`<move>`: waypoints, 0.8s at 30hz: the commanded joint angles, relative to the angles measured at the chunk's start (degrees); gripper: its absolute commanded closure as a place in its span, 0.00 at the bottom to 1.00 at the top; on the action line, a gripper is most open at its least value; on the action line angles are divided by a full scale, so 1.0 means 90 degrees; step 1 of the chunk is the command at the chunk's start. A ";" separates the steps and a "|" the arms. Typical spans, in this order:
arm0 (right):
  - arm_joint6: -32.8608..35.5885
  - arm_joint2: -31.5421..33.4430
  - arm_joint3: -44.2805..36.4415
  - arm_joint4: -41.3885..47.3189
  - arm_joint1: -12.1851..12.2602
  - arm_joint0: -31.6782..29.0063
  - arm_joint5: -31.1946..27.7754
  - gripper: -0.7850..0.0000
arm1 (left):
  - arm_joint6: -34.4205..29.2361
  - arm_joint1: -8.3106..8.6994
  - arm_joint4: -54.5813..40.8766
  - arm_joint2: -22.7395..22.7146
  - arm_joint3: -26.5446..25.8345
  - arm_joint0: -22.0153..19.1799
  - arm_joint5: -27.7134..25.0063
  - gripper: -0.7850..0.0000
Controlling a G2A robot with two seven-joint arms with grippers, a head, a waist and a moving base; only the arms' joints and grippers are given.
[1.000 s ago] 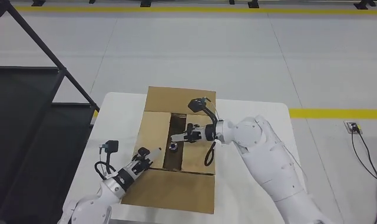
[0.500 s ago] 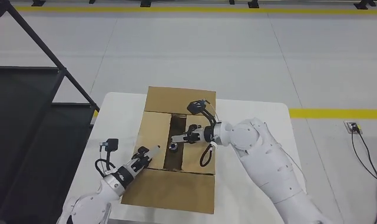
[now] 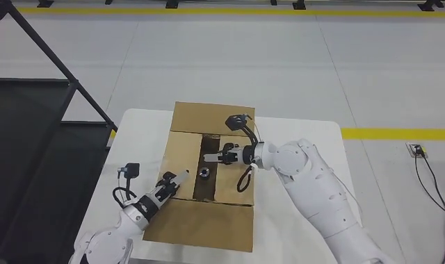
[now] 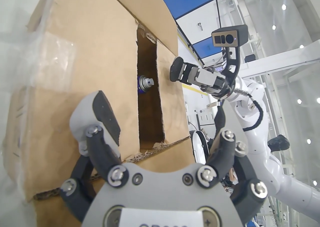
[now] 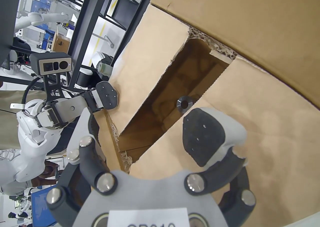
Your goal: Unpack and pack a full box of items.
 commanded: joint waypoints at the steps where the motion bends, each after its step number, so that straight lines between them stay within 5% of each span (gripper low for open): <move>1: -0.0041 0.0009 -0.0076 0.0002 0.0012 -0.0021 -0.0049 0.00 | 0.0029 0.0009 -0.0100 -0.0074 -0.0101 0.0076 -0.0078 0.00; 12: -0.0210 0.0446 -0.1094 -0.0260 0.0236 -0.0511 -0.0654 0.00 | -0.0177 0.0110 -0.1033 -0.1079 -0.0858 0.0923 -0.0812 0.00; 19: -0.0210 0.0446 -0.1094 -0.0260 0.0236 -0.0511 -0.0654 0.00 | -0.0661 0.0198 -0.1931 -0.2144 -0.0656 0.1601 -0.1251 0.00; 24: -0.0210 0.0446 -0.1094 -0.0260 0.0236 -0.0511 -0.0654 0.00 | -0.0741 0.0203 -0.2132 -0.2224 -0.0594 0.1701 -0.1164 0.00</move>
